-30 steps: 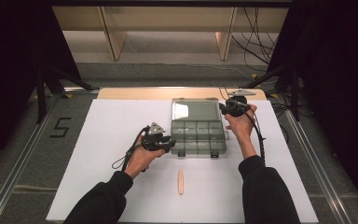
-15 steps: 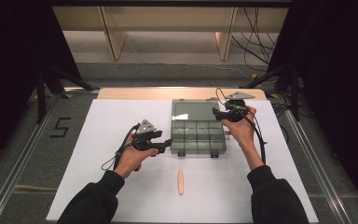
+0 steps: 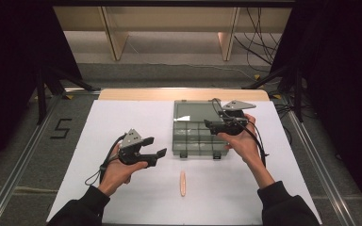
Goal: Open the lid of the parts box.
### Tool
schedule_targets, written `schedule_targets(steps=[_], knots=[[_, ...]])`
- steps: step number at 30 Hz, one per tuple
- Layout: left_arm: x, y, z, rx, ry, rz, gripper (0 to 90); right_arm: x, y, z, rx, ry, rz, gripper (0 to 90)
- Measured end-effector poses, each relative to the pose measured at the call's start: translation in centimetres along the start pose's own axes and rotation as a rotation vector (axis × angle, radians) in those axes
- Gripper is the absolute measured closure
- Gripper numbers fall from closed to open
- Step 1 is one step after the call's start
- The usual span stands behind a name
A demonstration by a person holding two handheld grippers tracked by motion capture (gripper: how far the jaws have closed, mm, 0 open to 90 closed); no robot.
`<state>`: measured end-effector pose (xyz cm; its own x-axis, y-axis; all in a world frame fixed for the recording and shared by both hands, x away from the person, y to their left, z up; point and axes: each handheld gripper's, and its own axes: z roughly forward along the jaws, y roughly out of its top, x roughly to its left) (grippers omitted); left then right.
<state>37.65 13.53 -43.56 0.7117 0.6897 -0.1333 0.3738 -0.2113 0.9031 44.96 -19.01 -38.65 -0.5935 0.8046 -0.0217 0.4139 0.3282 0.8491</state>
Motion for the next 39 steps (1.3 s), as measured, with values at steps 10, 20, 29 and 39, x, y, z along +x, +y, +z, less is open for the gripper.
schedule_targets(steps=[10,20,29,39], knots=[[-1.0,-0.8,-2.6,-0.036,0.022,0.069,28.9,2.0,-0.4,-0.7,0.051,0.063,-0.034,30.9],[-1.5,-1.9,-4.2,-0.061,0.004,0.068,26.3,4.5,-1.1,-1.2,0.098,0.131,-0.064,30.1],[-2.0,-2.5,-5.1,-0.07,-0.003,0.073,24.6,6.7,-2.1,-1.0,0.167,0.174,-0.108,24.8],[-2.1,-3.0,-6.0,-0.085,0.003,0.078,23.1,8.0,-3.2,-0.4,0.195,0.193,-0.142,23.6]])
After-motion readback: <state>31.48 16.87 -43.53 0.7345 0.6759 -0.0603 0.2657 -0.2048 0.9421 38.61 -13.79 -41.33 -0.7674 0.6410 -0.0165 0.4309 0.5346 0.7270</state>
